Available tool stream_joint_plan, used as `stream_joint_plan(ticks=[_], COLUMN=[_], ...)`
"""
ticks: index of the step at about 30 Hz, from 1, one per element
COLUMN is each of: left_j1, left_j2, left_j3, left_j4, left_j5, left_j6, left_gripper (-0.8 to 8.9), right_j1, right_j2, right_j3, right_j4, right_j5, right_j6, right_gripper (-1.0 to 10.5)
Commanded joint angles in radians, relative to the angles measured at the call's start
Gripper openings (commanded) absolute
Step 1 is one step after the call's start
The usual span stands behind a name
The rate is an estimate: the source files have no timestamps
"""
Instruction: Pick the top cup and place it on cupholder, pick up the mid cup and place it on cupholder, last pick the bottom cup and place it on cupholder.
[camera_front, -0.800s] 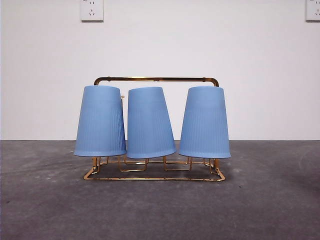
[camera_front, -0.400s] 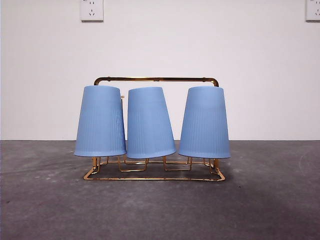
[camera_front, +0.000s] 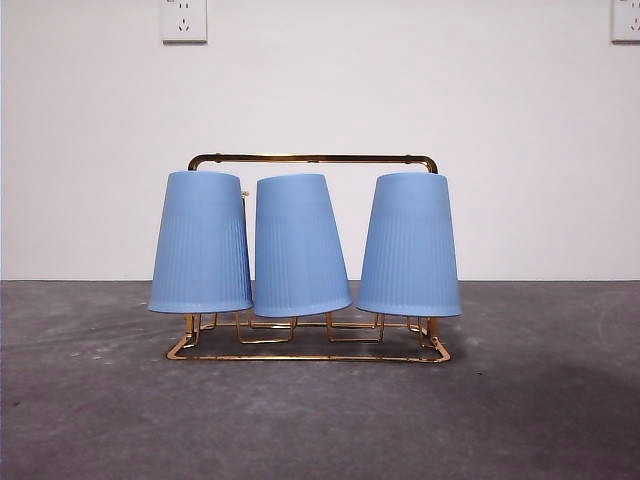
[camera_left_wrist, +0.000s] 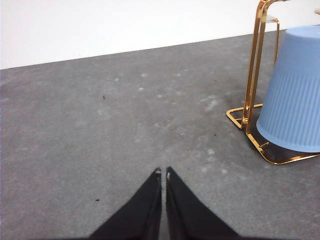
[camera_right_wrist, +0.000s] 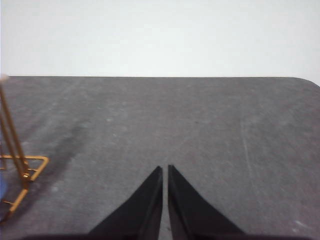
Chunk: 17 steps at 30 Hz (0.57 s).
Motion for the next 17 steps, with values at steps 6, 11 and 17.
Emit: stream_joint_plan(ticks=[6,11,17], left_j1=[0.001,0.001,0.001], left_j2=[-0.002,-0.002,-0.002], left_j3=[-0.017,-0.017,-0.017], left_j4=[-0.006,-0.005,-0.006], left_j5=[-0.001,-0.001,-0.001], left_j6=[-0.003,-0.003,-0.003], left_gripper=[0.07,0.07,0.07], right_j1=[-0.016,-0.016,-0.016], right_j2=[-0.026,-0.026,-0.026], right_j3=[-0.079,-0.079,-0.078], right_j4=[-0.003,-0.045,-0.016], right_j5=[0.003,0.019,0.019], right_j6=[0.003,0.009,0.014], right_gripper=[0.1,0.1,0.1])
